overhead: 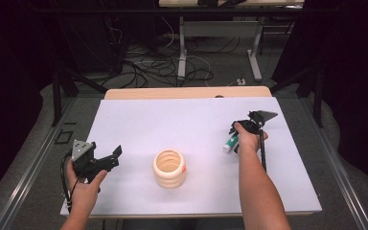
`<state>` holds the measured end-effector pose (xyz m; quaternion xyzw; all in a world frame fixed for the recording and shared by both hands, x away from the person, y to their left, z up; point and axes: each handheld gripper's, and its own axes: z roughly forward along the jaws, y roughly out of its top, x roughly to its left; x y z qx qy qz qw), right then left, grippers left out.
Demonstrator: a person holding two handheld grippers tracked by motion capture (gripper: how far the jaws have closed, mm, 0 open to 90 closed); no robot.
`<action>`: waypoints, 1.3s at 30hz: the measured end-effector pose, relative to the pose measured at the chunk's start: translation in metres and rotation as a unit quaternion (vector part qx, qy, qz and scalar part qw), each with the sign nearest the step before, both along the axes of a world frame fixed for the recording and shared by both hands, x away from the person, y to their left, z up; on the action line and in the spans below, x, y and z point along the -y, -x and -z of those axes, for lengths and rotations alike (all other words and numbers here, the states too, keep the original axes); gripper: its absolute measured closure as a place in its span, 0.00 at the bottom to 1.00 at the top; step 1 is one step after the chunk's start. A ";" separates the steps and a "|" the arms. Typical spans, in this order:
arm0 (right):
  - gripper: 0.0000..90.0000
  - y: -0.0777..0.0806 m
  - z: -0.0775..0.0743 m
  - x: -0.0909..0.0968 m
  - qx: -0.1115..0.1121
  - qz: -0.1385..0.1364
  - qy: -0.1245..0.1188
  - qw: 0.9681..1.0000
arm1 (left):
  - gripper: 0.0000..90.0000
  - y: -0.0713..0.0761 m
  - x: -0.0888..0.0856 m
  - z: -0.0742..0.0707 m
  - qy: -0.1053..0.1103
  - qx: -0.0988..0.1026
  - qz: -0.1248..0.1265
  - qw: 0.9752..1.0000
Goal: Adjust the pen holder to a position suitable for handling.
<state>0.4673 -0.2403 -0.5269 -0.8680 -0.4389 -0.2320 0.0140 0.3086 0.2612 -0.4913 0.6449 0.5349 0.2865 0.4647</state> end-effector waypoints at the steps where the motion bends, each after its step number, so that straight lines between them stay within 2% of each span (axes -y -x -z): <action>1: 0.46 -0.001 0.000 0.001 -0.013 -0.006 0.001 1.000 | 0.03 0.000 -0.001 0.000 -0.001 -0.001 0.000 1.000; 2: 0.46 -0.001 0.001 0.001 -0.012 -0.005 -0.003 1.000 | 0.03 0.000 -0.001 0.000 0.002 -0.001 0.000 1.000; 3: 0.46 -0.002 0.004 0.000 0.000 0.007 -0.006 1.000 | 0.03 0.000 -0.002 0.001 0.003 -0.003 -0.002 1.000; 6: 0.47 -0.003 0.004 -0.001 -0.005 0.014 -0.012 1.000 | 0.03 0.000 -0.002 0.001 0.003 -0.002 -0.002 1.000; 8: 0.47 -0.003 0.005 -0.001 0.001 0.009 -0.009 1.000 | 0.03 0.000 -0.002 0.001 0.003 -0.001 -0.002 1.000; 10: 0.48 -0.004 0.004 -0.001 0.004 0.020 -0.017 1.000 | 0.03 0.000 -0.002 0.000 0.003 0.000 -0.001 1.000; 13: 0.53 -0.003 0.005 0.000 -0.005 0.018 -0.007 1.000 | 0.03 0.000 -0.002 0.000 0.003 0.000 -0.001 1.000; 15: 0.54 -0.003 0.005 0.000 -0.005 0.019 -0.007 1.000 | 0.03 0.000 -0.001 0.000 0.004 0.000 -0.001 1.000; 19: 0.61 -0.003 0.005 -0.001 -0.009 0.017 -0.005 1.000 | 0.03 0.000 -0.001 0.001 0.003 -0.001 -0.001 1.000; 28: 0.65 -0.004 0.006 -0.001 -0.012 0.026 -0.009 1.000 | 0.03 -0.001 -0.002 0.001 0.002 -0.002 -0.001 1.000; 32: 0.71 -0.004 0.006 -0.001 -0.021 0.024 -0.010 0.999 | 0.03 -0.001 -0.002 0.001 0.002 -0.003 0.000 1.000; 34: 0.72 -0.004 0.007 -0.003 -0.014 0.027 -0.007 1.000 | 0.03 -0.001 -0.002 0.001 0.002 -0.003 0.000 1.000; 39: 0.72 -0.004 0.006 -0.003 -0.018 0.029 -0.009 0.999 | 0.03 -0.001 -0.003 0.001 0.002 -0.002 -0.001 1.000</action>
